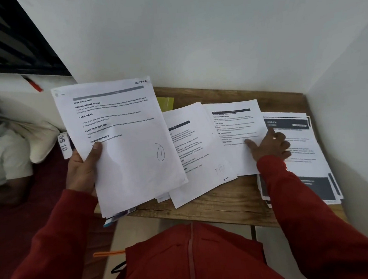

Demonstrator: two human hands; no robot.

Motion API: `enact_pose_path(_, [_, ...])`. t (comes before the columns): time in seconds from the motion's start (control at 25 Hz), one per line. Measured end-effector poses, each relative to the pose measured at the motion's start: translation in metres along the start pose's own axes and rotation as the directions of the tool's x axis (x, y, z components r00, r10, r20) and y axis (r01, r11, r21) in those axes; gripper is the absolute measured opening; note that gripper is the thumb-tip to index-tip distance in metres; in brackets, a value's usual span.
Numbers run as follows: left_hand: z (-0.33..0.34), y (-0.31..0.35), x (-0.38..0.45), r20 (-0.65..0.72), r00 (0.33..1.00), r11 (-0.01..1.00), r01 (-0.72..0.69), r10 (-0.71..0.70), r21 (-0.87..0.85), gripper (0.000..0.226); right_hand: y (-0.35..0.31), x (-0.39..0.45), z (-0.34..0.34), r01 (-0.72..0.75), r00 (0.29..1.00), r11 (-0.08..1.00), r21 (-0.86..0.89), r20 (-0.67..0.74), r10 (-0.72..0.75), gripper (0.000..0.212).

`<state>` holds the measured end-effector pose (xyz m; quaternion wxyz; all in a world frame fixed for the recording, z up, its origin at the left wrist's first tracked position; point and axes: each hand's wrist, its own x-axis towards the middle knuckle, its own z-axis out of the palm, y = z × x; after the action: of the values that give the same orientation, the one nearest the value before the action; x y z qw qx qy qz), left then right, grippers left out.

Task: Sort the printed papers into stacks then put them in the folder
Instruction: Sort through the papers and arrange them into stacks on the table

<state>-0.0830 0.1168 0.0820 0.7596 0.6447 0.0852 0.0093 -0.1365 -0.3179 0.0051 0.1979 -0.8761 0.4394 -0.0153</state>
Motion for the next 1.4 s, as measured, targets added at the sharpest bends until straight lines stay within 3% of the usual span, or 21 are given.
enact_pose_path(0.08, [0.006, -0.001, 0.001, 0.014, 1.000, 1.000, 0.006, -0.006, 0.003, 0.038, 0.013, 0.003, 0.002, -0.033, 0.996, 0.999, -0.033, 0.079, 0.035, 0.080])
enact_pose_path(0.24, [0.012, -0.001, 0.002, 0.036, 0.999, 1.000, -0.003, 0.003, 0.008, 0.036, 0.022, 0.006, -0.004, -0.094, 0.995, 0.926, 0.367, 0.011, 0.096, 0.054])
enact_pose_path(0.32, [0.013, 0.001, 0.003, 0.046, 0.999, 1.000, -0.003, 0.003, -0.006, 0.036, 0.023, 0.003, -0.014, -0.081, 0.993, 0.913, 0.401, -0.051, 0.111, 0.042])
enact_pose_path(0.4, [0.013, 0.001, 0.003, 0.049, 0.999, 1.000, -0.008, 0.009, -0.019, 0.036, 0.021, -0.001, -0.025, 0.001, 0.986, 0.950, 0.314, -0.160, 0.052, 0.027])
enact_pose_path(0.48, [0.013, 0.002, 0.002, 0.050, 0.999, 1.000, -0.014, 0.015, -0.024, 0.037, 0.013, -0.006, -0.040, 0.091, 0.960, 0.958, 0.272, -0.279, -0.012, 0.026])
enact_pose_path(0.64, [0.009, 0.003, 0.003, 0.049, 0.999, 1.000, -0.019, 0.020, -0.025, 0.039, -0.020, -0.013, -0.070, 0.272, 0.879, 0.858, 0.436, -0.476, -0.036, 0.032])
enact_pose_path(0.76, [0.004, 0.007, 0.002, 0.020, 0.999, 0.999, -0.033, 0.033, -0.036, 0.040, -0.043, -0.017, -0.058, 0.365, 0.902, 0.754, 0.546, -0.407, -0.142, 0.029])
enact_pose_path(0.96, [-0.010, 0.014, -0.006, -0.023, 0.998, 0.996, -0.053, 0.051, -0.074, 0.038, -0.055, -0.052, 0.011, 0.375, 0.924, 0.811, 0.449, -0.110, -0.367, 0.030])
enact_pose_path(1.16, [-0.025, 0.015, -0.012, -0.069, 0.997, 0.996, -0.049, 0.043, -0.081, 0.028, -0.051, -0.077, 0.053, 0.361, 0.904, 0.853, 0.376, 0.083, -0.419, 0.042])
enact_pose_path(1.28, [-0.027, 0.013, -0.015, -0.072, 0.997, 0.996, -0.043, 0.037, -0.080, 0.031, -0.046, -0.074, 0.058, 0.483, 0.849, 0.778, 0.402, 0.004, -0.529, 0.063])
enact_pose_path(1.4, [-0.020, 0.013, -0.016, -0.060, 0.998, 0.996, -0.034, 0.029, -0.078, 0.039, -0.042, -0.059, 0.044, 0.497, 0.867, 0.720, 0.484, -0.254, -0.428, 0.051])
